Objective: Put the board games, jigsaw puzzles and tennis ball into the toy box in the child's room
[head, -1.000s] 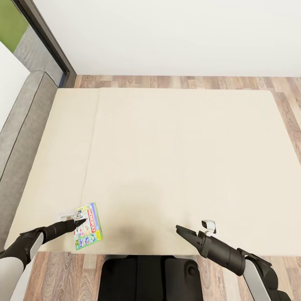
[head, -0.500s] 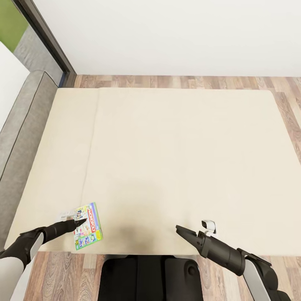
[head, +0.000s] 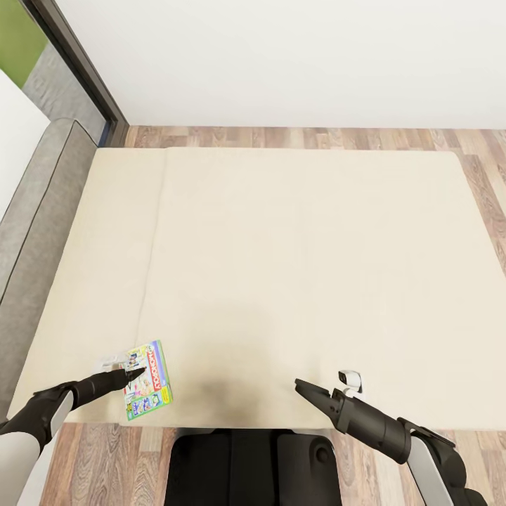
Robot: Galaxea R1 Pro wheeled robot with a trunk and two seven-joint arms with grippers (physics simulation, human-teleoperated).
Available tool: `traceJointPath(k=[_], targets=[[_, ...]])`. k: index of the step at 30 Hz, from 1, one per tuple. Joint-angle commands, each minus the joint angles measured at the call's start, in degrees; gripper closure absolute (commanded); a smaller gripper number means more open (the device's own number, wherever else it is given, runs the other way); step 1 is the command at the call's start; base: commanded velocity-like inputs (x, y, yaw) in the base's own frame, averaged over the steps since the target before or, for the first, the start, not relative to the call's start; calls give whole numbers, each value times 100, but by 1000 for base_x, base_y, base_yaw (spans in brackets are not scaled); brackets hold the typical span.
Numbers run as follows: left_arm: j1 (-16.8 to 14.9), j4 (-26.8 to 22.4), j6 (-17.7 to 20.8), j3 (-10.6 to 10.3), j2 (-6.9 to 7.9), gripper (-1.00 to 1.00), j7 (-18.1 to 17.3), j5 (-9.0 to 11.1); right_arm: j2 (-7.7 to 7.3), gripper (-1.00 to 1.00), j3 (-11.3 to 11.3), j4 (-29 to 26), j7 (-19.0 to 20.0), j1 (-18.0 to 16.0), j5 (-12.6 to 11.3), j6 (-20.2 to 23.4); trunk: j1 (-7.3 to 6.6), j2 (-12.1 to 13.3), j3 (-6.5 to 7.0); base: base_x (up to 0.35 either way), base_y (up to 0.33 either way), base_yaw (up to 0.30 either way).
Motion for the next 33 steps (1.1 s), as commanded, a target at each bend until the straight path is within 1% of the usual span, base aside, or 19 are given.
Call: traceJointPath(k=[1,18,33], targets=[[-3,-6,52,49,-5,-100,-40,-26,-1,-100,-2,1,3,-2,-20,32,3,-8,-6,0,0,0],[-3,-6,52,49,-5,-100,-41,-26,-28,-100,-10,16,-14,-2,-28,33,3,-8,-6,0,-14,0],[-3,-6,52,47,-5,-100,-41,-26,-28,-100,-7,16,-9,-2,-24,32,3,-8,-6,0,-127,0]])
